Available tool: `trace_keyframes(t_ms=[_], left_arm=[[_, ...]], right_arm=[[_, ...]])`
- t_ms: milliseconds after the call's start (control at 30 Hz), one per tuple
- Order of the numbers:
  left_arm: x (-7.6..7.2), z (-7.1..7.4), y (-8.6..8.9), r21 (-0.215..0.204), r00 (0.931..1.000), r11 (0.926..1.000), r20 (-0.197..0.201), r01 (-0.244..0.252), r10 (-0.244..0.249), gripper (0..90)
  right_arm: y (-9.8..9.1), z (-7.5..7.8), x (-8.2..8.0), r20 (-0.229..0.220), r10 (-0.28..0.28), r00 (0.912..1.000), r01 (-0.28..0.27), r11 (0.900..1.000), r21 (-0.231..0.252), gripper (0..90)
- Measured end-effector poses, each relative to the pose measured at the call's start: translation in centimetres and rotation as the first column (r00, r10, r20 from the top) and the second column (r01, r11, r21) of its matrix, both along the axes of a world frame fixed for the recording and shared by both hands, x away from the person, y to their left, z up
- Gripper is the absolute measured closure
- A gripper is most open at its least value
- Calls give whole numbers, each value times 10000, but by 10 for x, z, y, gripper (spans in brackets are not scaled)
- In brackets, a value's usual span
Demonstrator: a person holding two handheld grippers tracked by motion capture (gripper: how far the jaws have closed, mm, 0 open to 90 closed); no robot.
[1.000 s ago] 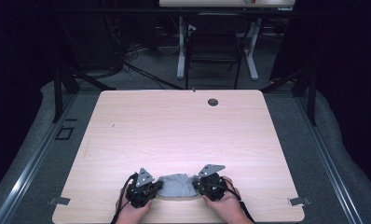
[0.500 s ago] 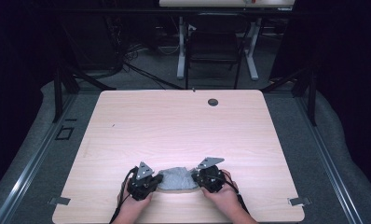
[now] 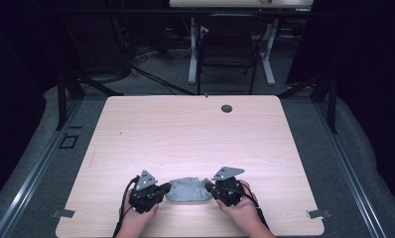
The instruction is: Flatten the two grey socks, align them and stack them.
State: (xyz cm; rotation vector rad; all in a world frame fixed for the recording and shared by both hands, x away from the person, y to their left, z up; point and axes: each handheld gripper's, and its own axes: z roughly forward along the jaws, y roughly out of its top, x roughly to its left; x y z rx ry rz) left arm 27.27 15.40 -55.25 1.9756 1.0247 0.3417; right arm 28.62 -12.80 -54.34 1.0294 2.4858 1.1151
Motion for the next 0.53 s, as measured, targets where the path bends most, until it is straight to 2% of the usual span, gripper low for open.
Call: trace_keyframes(t_ms=[133, 167, 333, 400, 533], left_arm=[[-5, 9, 9, 40, 10000, 10000, 71, -41, 41, 842], [-7, 10, 11, 32, 9999, 10000, 103, -26, 26, 835], [-13, 7, 26, 198, 9999, 9998, 137, -102, 99, 798], [-12, 4, 32, -24, 9996, 9997, 150, -236, 236, 757], [-7, -1, 39, -127, 9978, 9978, 44, -657, 658, 645]], right_arm=[[-5, 6, -8, 185, -46, 9998, 44, 9999, 93, 878], [-6, 7, -10, 186, 8, 9998, -7, 10000, -46, 881], [-14, 5, -19, 104, -76, 9999, 76, 9999, -65, 853], [-16, 2, -20, 143, -167, 9998, 169, 9998, -127, 837], [-19, -4, -20, 491, -313, 9983, 329, 9989, -322, 788]])
